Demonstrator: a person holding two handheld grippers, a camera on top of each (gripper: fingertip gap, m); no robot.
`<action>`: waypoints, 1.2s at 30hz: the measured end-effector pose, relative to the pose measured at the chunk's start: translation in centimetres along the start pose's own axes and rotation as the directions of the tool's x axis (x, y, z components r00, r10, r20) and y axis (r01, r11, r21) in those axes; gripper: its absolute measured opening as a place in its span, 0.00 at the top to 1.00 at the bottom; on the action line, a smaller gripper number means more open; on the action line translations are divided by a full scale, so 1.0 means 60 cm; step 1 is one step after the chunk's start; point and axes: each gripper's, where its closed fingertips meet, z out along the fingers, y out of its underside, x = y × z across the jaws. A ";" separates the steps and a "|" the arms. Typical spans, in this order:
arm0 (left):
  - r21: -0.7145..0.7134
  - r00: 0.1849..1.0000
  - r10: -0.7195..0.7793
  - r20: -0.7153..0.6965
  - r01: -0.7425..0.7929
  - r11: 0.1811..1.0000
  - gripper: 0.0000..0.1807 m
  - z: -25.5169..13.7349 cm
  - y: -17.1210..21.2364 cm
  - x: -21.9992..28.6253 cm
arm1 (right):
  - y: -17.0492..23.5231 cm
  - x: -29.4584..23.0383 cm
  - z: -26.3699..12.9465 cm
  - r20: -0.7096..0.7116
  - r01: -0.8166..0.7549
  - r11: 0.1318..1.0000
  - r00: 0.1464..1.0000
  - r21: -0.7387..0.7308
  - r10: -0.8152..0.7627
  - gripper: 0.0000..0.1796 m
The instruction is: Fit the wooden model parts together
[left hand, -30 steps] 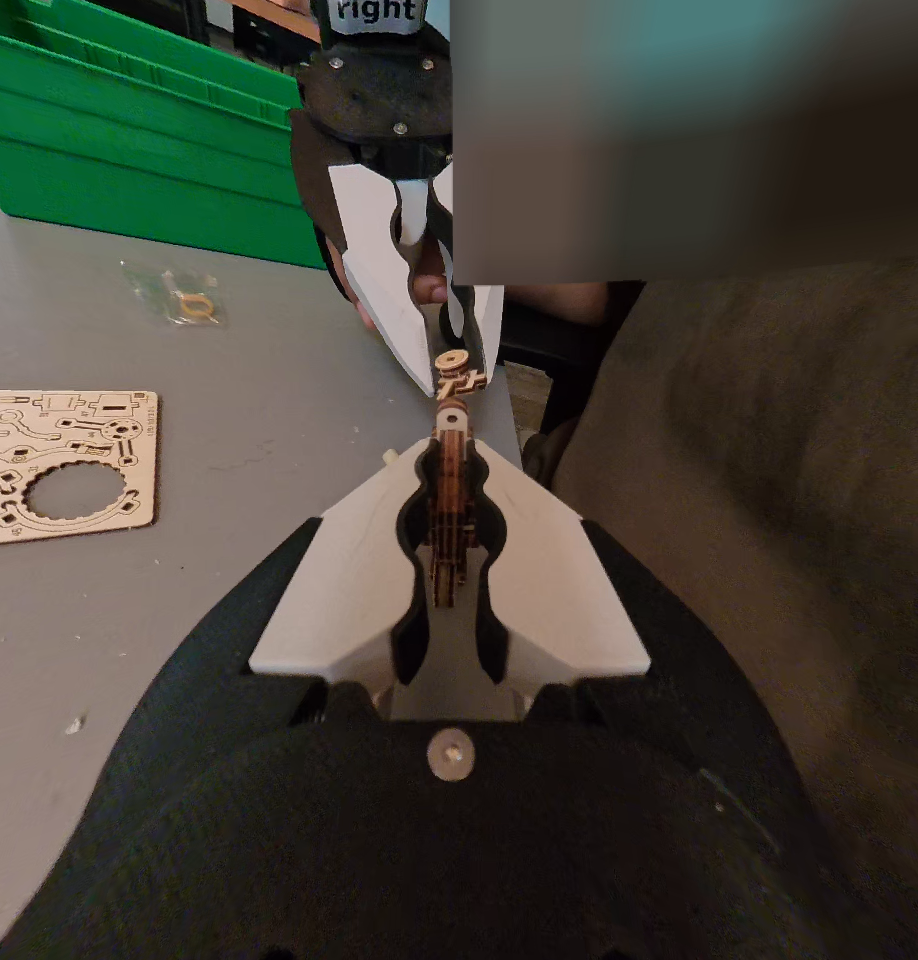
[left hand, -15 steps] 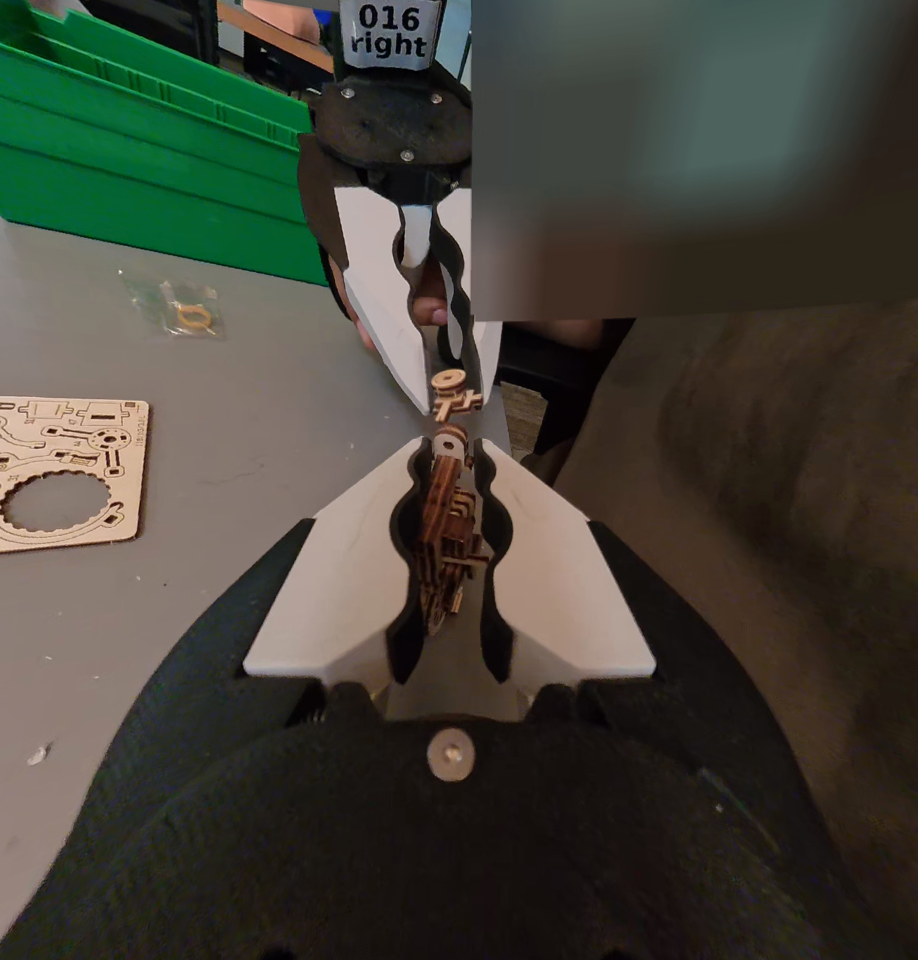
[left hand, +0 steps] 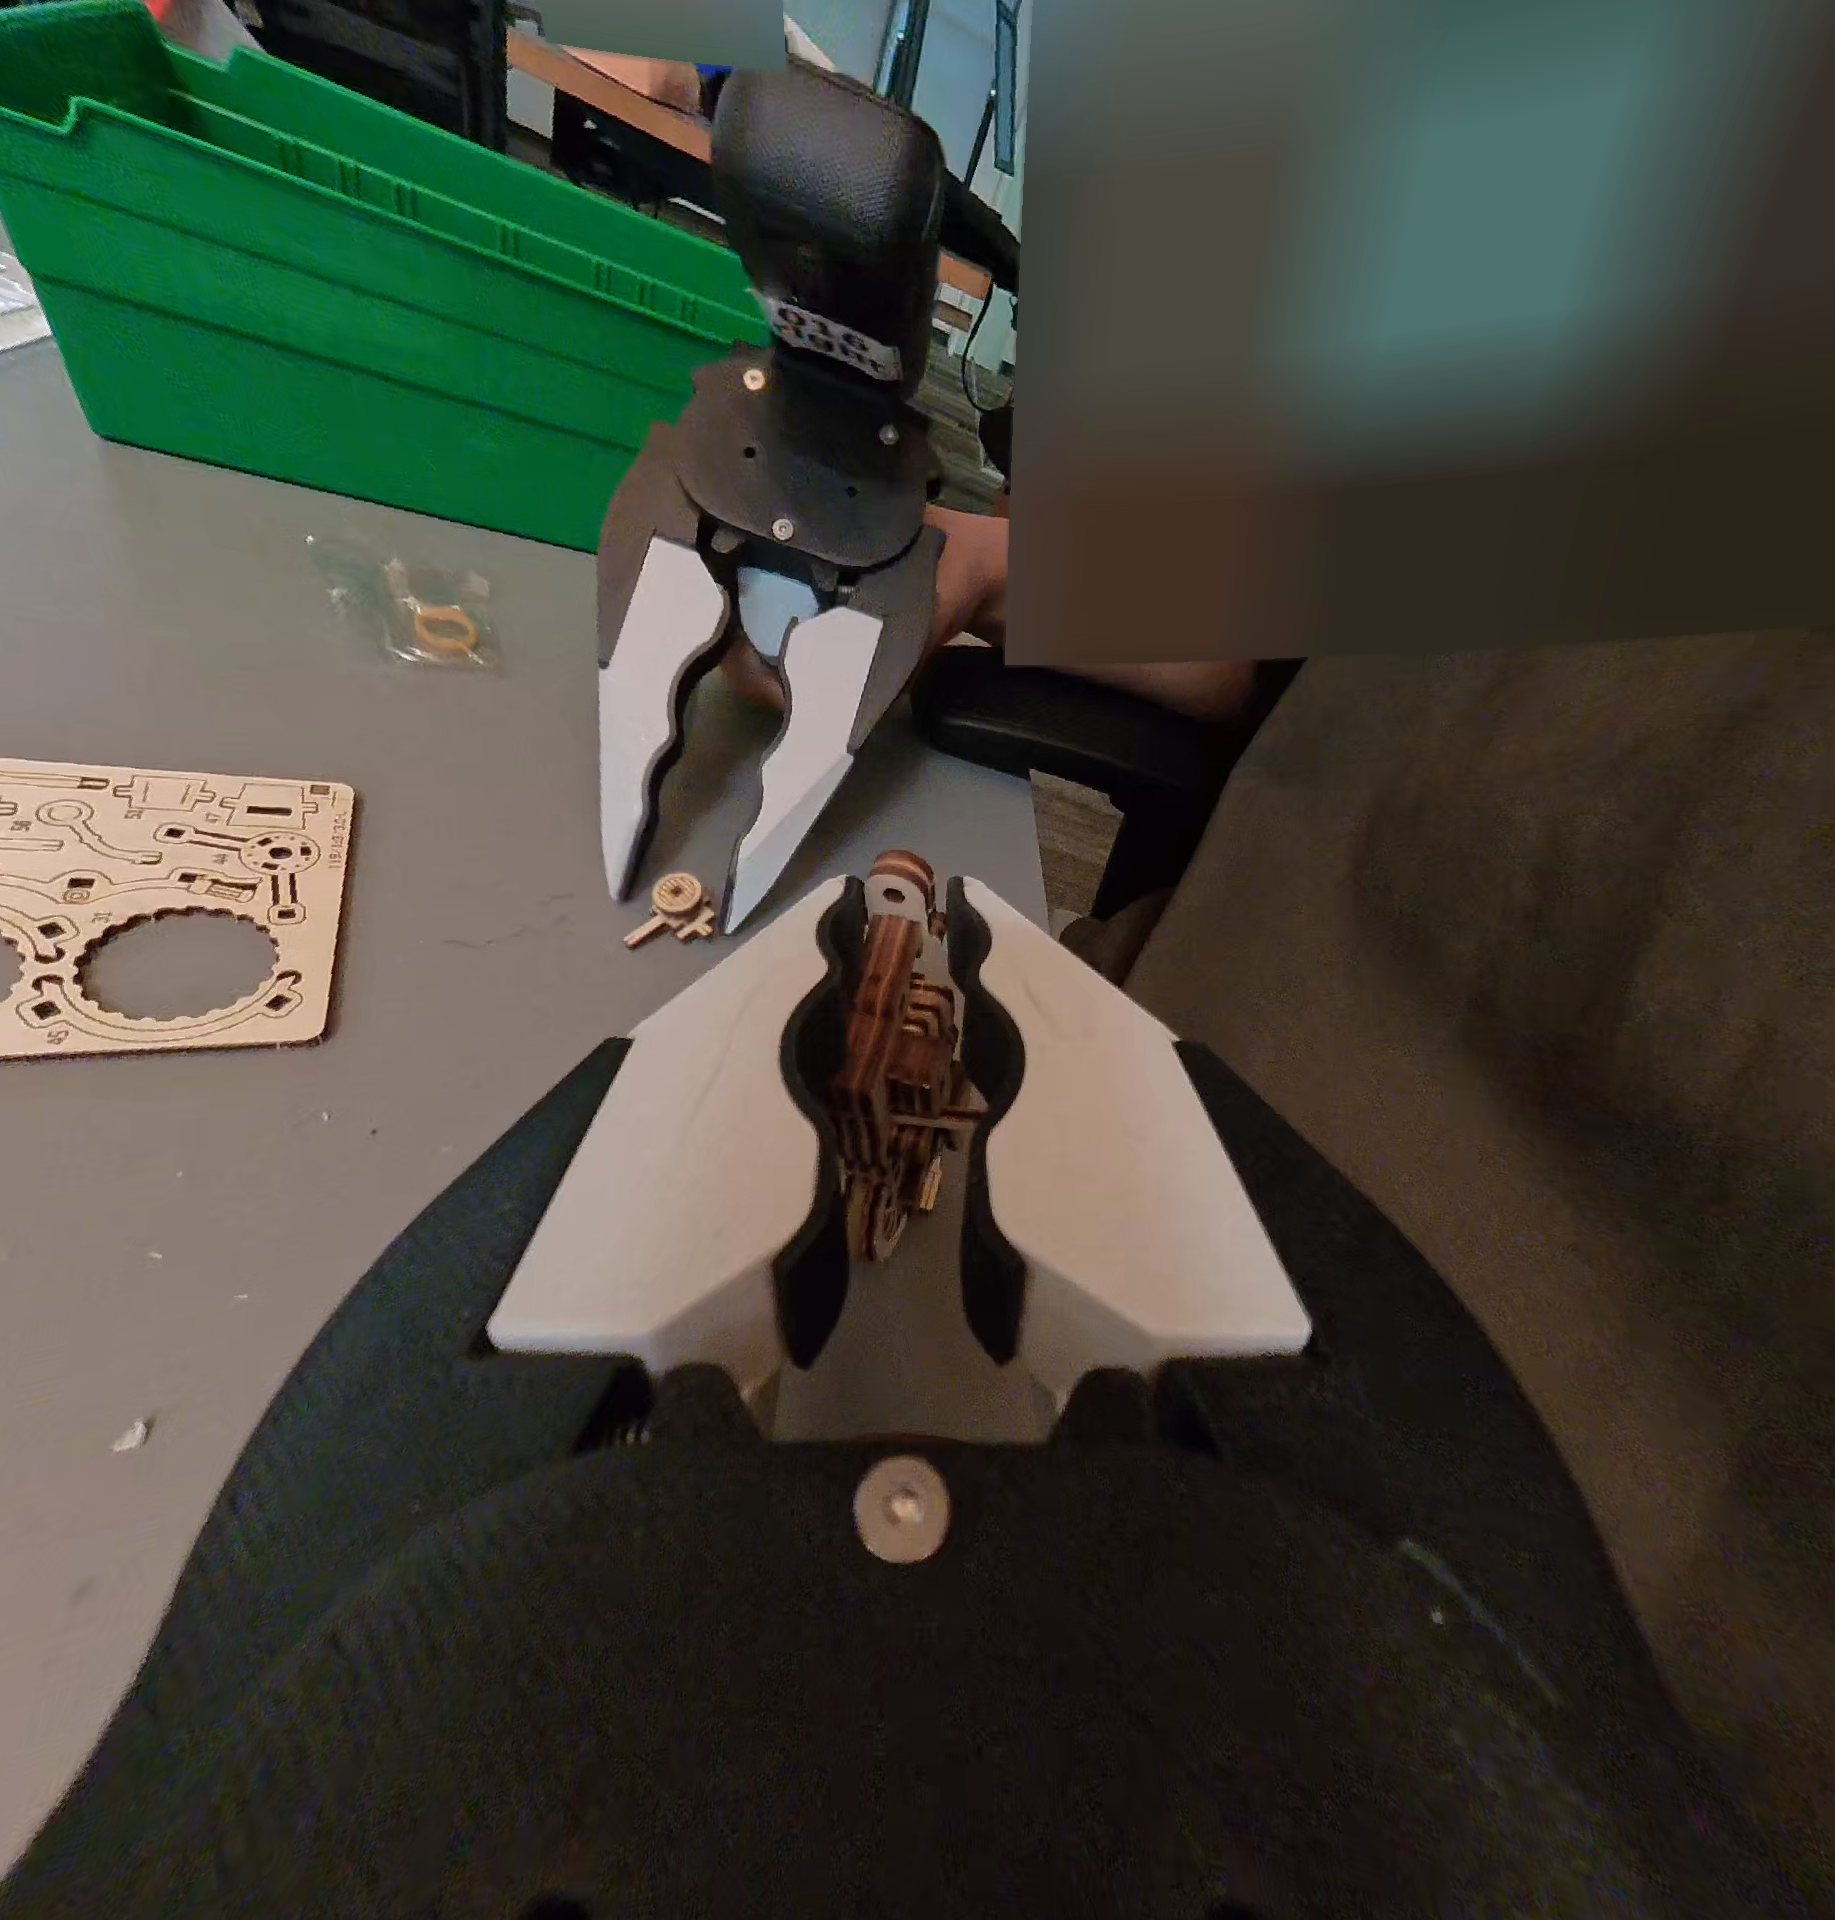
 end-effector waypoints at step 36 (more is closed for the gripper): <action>0.011 1.000 -0.007 -0.013 0.007 1.000 0.93 0.000 0.000 0.005 | -0.001 -0.002 -0.002 -0.450 -0.441 0.890 0.775 0.116 0.443 0.73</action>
